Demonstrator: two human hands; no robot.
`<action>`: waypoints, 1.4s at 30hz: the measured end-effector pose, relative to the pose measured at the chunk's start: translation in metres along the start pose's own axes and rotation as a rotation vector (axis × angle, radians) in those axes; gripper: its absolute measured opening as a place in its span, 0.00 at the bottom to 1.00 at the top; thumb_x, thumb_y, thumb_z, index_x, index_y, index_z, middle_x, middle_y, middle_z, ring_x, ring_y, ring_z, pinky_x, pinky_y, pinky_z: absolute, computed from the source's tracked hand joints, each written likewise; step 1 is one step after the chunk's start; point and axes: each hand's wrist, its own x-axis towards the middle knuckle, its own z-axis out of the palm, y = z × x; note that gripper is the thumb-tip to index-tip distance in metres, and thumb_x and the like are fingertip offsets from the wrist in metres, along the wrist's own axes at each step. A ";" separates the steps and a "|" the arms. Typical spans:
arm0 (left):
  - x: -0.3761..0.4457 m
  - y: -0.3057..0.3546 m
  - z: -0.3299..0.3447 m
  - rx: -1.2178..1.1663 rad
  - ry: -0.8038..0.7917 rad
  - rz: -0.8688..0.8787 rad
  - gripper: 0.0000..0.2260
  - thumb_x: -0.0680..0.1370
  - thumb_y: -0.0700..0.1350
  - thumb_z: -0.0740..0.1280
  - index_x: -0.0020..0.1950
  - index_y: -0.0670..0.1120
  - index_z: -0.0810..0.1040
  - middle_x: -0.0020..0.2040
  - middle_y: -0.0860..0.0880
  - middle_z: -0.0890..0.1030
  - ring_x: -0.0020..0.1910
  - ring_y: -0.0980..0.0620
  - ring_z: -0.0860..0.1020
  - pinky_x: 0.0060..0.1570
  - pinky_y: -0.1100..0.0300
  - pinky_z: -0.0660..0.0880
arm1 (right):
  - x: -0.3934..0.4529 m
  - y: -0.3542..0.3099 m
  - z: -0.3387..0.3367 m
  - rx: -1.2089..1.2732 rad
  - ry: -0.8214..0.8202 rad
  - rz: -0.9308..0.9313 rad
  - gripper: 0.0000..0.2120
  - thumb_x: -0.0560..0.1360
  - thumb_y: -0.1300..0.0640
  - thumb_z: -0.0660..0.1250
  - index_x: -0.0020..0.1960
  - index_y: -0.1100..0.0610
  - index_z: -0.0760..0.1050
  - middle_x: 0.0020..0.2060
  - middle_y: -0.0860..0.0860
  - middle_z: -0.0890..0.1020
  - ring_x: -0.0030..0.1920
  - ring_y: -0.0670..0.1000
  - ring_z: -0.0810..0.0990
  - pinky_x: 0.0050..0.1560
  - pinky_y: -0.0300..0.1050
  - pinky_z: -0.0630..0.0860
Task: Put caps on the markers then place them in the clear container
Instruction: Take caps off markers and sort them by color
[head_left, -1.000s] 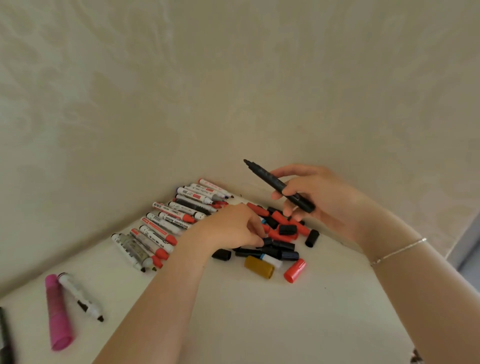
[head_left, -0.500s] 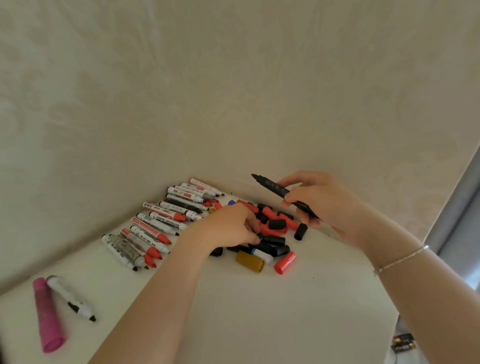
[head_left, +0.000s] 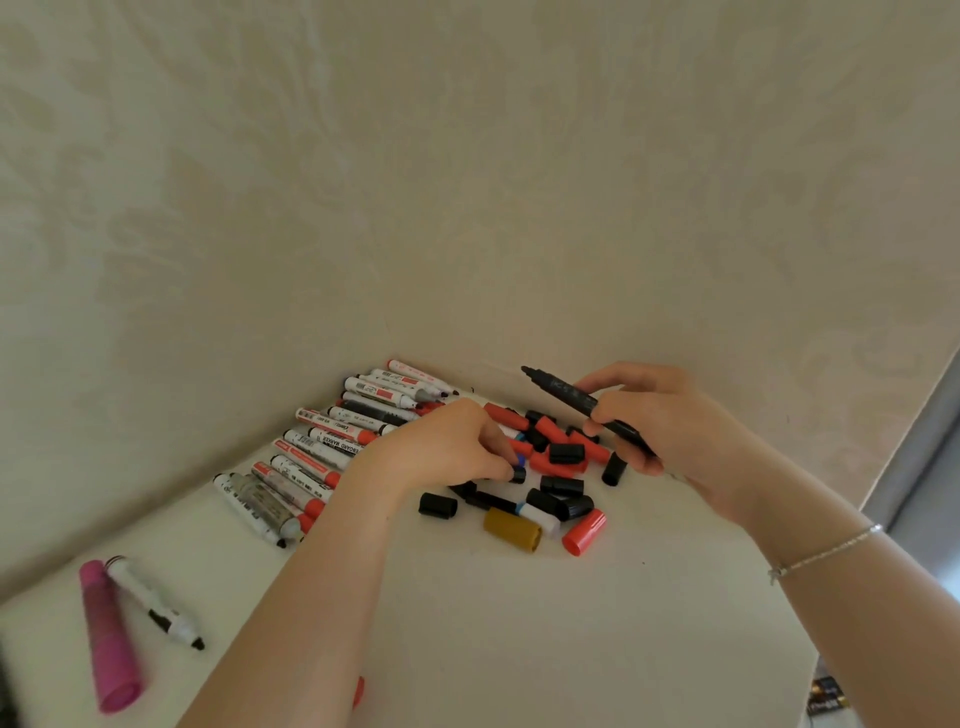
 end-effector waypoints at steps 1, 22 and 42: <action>-0.001 -0.002 -0.002 -0.042 0.022 0.003 0.09 0.77 0.46 0.68 0.55 0.53 0.83 0.45 0.57 0.81 0.45 0.57 0.78 0.43 0.66 0.73 | -0.002 0.000 0.000 0.007 -0.002 -0.009 0.12 0.72 0.65 0.62 0.49 0.53 0.79 0.36 0.59 0.75 0.26 0.49 0.65 0.25 0.40 0.61; -0.008 -0.010 -0.021 -1.076 0.016 0.102 0.09 0.80 0.38 0.61 0.57 0.42 0.79 0.49 0.43 0.85 0.43 0.54 0.83 0.41 0.60 0.81 | -0.010 0.001 -0.001 0.062 0.043 -0.012 0.04 0.74 0.59 0.69 0.45 0.52 0.82 0.26 0.51 0.78 0.21 0.45 0.64 0.20 0.33 0.58; -0.004 -0.005 -0.014 -0.980 0.001 0.074 0.11 0.77 0.37 0.66 0.59 0.41 0.76 0.52 0.42 0.84 0.53 0.47 0.83 0.52 0.56 0.80 | -0.011 0.011 -0.008 0.068 0.019 -0.018 0.04 0.74 0.61 0.68 0.45 0.56 0.82 0.29 0.54 0.77 0.22 0.48 0.61 0.20 0.35 0.57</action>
